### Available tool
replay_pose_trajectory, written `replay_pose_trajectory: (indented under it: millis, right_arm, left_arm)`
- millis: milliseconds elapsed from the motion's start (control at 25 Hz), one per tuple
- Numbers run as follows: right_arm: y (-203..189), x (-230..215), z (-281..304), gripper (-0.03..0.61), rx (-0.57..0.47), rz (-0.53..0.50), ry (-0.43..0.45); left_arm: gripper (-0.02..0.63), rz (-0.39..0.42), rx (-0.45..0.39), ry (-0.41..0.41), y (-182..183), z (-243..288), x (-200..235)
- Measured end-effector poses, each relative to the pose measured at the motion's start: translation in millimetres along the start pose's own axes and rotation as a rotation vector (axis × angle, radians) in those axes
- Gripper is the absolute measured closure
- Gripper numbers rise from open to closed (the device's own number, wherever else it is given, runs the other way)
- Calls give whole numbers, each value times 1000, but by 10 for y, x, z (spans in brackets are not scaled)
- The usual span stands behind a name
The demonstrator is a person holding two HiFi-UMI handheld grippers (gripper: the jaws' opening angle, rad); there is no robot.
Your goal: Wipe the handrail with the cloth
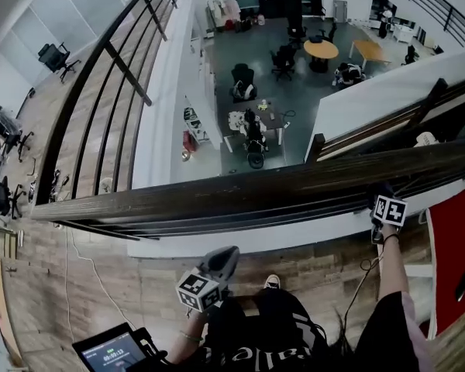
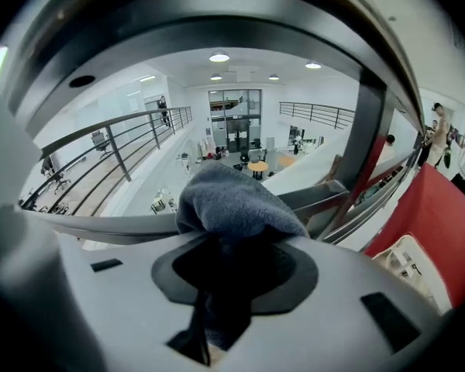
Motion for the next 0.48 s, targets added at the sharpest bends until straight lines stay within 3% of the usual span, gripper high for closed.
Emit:
replay_pose_trajectory:
  millis: [240,480]
  right_arm:
    - [-100,-26,-4,476,7,16,-25]
    - [-481,468,-140,476,15,0,47]
  left_arm:
    - [614,-2,17,20,-55,-53,34]
    - [614,-20,-18,14,-119,-147,51]
Point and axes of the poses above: the fingertips, and each gripper's own axes: z forward along the fingers, x to its left, y out of its top, the point moved 5 cm from there along -z, backward along the fingers, and after that the axes turned 10 degrees about -y, right-handed, at the moved point
